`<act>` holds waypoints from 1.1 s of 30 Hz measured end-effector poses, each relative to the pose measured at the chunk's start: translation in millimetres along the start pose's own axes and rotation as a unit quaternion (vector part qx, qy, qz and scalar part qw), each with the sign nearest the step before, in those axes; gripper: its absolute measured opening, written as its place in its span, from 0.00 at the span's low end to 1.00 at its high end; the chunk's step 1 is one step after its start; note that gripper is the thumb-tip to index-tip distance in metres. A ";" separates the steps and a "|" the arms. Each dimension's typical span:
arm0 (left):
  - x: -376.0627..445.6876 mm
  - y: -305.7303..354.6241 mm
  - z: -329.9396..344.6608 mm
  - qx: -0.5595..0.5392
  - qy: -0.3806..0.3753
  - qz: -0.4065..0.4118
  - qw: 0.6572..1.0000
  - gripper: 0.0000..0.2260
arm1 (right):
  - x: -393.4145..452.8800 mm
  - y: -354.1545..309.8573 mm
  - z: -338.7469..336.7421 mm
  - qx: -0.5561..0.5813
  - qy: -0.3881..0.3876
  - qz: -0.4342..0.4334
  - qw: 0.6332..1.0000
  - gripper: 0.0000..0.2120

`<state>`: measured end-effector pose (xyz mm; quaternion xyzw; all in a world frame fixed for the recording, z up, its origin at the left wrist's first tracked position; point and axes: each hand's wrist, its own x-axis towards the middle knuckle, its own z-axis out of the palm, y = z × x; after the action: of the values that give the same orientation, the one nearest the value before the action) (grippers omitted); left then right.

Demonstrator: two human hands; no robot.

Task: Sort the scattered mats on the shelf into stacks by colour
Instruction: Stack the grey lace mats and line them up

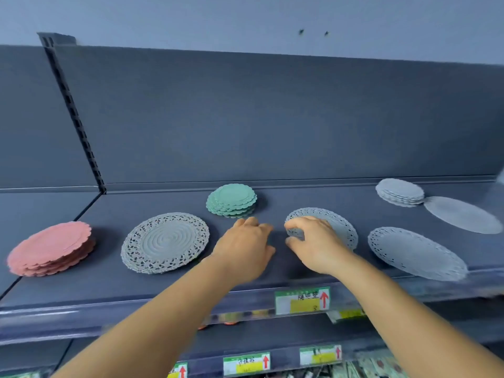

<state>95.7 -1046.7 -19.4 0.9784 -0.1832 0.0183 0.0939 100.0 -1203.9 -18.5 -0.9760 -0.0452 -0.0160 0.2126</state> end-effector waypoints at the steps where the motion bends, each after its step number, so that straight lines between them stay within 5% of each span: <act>1: 6.9 10.2 3.5 -0.001 -0.004 0.001 1.000 0.19 | 0.0 12.1 -5.7 -0.004 0.003 0.006 1.000 0.18; 8: 46.9 57.5 25.4 -0.028 -0.024 -0.062 0.997 0.20 | 1.9 76.9 -35.7 -0.035 -0.003 0.041 0.999 0.21; 13: 66.4 80.0 34.3 -0.014 -0.032 -0.126 0.991 0.30 | -0.9 110.7 -48.8 -0.070 -0.025 0.065 0.995 0.22; 21: 84.5 95.0 23.9 -0.210 0.044 -0.180 0.960 0.37 | -20.4 157.0 -77.4 -0.027 -0.055 0.150 0.987 0.28; 26: 97.5 84.3 19.4 -0.271 0.119 -0.178 0.938 0.09 | -29.5 170.4 -86.3 -0.047 -0.041 0.253 0.965 0.34; 33: 99.4 94.6 9.6 -0.393 0.156 -0.117 0.899 0.07 | -31.7 170.5 -92.5 -0.032 0.000 0.325 0.945 0.37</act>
<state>154.1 -1170.4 -5.1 0.8609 -0.0429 0.0861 0.4996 83.5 -1399.4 -6.5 -0.9441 0.2744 0.0529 0.1751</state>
